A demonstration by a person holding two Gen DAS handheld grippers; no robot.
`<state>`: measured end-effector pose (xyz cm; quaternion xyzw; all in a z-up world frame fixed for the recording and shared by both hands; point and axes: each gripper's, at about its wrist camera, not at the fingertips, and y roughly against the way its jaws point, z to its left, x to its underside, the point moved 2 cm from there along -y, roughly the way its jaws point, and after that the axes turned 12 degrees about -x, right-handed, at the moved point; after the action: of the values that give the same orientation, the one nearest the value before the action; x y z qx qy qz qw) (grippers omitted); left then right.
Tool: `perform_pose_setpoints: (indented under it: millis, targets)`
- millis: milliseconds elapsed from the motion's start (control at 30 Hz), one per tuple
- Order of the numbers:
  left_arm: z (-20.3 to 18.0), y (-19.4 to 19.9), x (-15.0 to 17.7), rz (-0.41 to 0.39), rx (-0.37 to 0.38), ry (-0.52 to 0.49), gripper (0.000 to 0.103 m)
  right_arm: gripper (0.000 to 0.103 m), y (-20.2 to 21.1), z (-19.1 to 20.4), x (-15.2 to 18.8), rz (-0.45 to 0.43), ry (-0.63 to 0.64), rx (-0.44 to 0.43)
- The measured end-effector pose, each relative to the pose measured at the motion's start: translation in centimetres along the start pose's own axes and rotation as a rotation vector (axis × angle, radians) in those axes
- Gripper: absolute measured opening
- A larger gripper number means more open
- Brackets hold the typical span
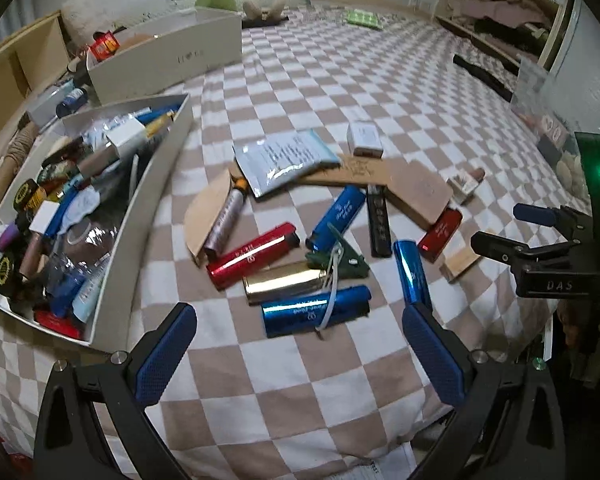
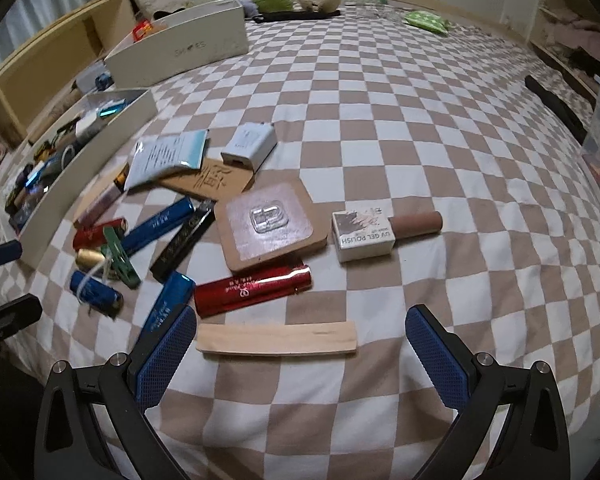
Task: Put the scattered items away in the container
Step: 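Move the right tool to the light wooden strip while the left tool approaches the blue lighters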
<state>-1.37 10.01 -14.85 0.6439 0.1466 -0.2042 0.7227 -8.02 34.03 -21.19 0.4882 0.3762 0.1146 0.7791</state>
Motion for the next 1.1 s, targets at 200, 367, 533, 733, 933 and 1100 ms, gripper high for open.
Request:
perform_pose_setpoints:
  millis: [200, 367, 533, 733, 933, 1100]
  targets:
    - [-0.3, -0.2, 0.1, 0.020, 0.001, 0.022, 0.103, 0.103, -0.2, -0.8, 0.7, -0.010, -0.007, -0.040]
    - [-1.3, -1.0, 0.4, 0.032, 0.000, 0.004, 0.103, 0.103, -0.9, -1.0, 1.2, -0.005, -0.002, -0.084]
    - [-1.8, -1.6, 0.3, 0.050, 0.003, -0.013, 0.103, 0.103, -2.2, -0.4, 1.8, 0.030, 0.020, -0.096]
    - [-1.5, -2.5, 0.4, 0.081, 0.001, 0.003, 0.103, 0.103, -2.2, 0.5, 1.8, 0.032, 0.034, -0.096]
    - [-1.4, -3.3, 0.7, 0.111, -0.002, 0.011, 0.103, 0.103, -2.8, 0.3, 1.9, 0.052, 0.027, -0.054]
    - [-1.2, -3.7, 0.8, 0.128, -0.005, 0.022, 0.103, 0.103, -2.9, 0.3, 1.8, 0.074, 0.008, -0.044]
